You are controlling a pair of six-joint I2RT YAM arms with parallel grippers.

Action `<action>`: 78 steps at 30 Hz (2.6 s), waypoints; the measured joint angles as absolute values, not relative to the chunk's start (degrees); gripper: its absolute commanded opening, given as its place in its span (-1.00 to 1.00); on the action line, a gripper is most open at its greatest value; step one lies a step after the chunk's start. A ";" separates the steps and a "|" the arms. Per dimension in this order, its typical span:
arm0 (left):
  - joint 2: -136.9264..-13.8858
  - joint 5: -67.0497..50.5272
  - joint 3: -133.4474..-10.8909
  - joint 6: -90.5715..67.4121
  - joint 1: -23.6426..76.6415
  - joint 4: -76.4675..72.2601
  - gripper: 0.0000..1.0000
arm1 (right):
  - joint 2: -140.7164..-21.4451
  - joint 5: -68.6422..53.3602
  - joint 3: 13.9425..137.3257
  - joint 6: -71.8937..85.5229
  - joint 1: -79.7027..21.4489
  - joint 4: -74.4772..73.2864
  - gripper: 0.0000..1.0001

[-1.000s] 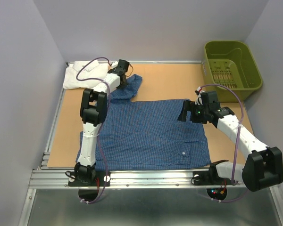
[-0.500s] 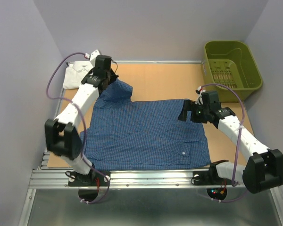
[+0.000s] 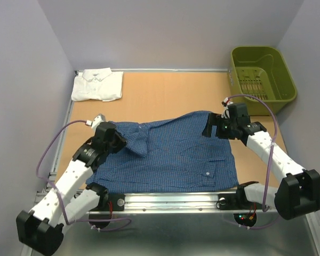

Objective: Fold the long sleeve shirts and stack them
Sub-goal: Fold the shirt

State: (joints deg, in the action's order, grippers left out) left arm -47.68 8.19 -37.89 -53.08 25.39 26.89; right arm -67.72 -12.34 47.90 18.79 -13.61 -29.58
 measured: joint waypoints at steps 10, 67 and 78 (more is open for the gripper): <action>-48.77 12.75 -38.50 -50.83 21.08 29.39 0.43 | -73.43 -3.29 49.95 20.60 -13.89 -29.80 0.99; -82.06 3.51 -47.31 -28.05 4.75 8.34 0.28 | -118.67 20.05 86.26 48.56 -18.09 -26.59 0.43; -82.00 3.64 -47.31 -28.05 4.75 8.34 0.28 | -119.59 21.65 86.94 49.10 -18.46 -27.09 -0.38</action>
State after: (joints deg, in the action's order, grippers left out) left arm -82.00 3.64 -47.31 -28.05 4.75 8.34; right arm -119.59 21.65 86.94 49.10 -18.46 -27.09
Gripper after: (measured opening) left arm 0.640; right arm 0.391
